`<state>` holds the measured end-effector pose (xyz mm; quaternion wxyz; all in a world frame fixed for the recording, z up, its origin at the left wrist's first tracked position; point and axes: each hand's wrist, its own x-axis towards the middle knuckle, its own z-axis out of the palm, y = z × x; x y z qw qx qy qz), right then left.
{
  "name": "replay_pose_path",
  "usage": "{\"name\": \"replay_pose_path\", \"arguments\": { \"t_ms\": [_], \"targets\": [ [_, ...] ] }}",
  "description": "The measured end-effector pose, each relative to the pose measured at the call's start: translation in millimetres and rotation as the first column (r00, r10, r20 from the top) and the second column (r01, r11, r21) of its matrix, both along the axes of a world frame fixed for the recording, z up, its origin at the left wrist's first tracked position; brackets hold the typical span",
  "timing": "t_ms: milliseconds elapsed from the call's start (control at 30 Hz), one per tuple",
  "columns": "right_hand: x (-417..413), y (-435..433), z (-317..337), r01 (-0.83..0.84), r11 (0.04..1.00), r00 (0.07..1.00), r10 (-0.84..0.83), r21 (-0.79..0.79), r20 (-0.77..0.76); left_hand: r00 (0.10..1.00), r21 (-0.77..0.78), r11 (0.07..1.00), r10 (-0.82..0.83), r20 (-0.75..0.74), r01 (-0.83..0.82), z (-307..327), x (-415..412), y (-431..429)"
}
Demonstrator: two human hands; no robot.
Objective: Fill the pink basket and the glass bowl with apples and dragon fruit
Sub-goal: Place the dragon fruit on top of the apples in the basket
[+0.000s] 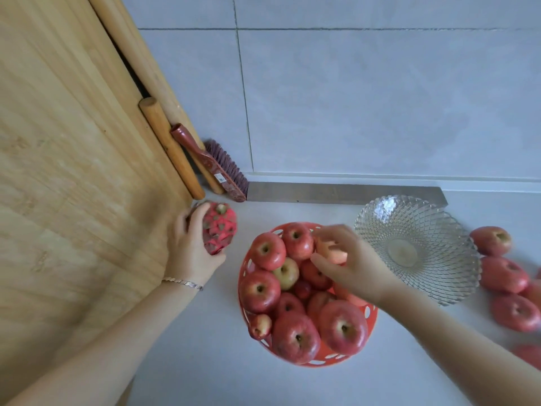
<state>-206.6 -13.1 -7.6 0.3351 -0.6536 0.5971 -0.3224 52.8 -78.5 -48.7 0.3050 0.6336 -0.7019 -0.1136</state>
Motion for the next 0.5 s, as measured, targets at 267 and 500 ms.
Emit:
{"name": "replay_pose_path", "arguments": {
  "t_ms": [267,500],
  "targets": [
    [-12,-13,63,-0.267,0.903,0.953,0.198,0.335,0.228,0.628,-0.334,0.558,-0.493,0.602,0.759,74,-65,31],
    [-9,8,37,-0.271,0.941,0.962,0.265,0.202,0.06,0.51,-0.381,0.354,-0.425,0.748,0.854,66,-92,45]
  ]
}}
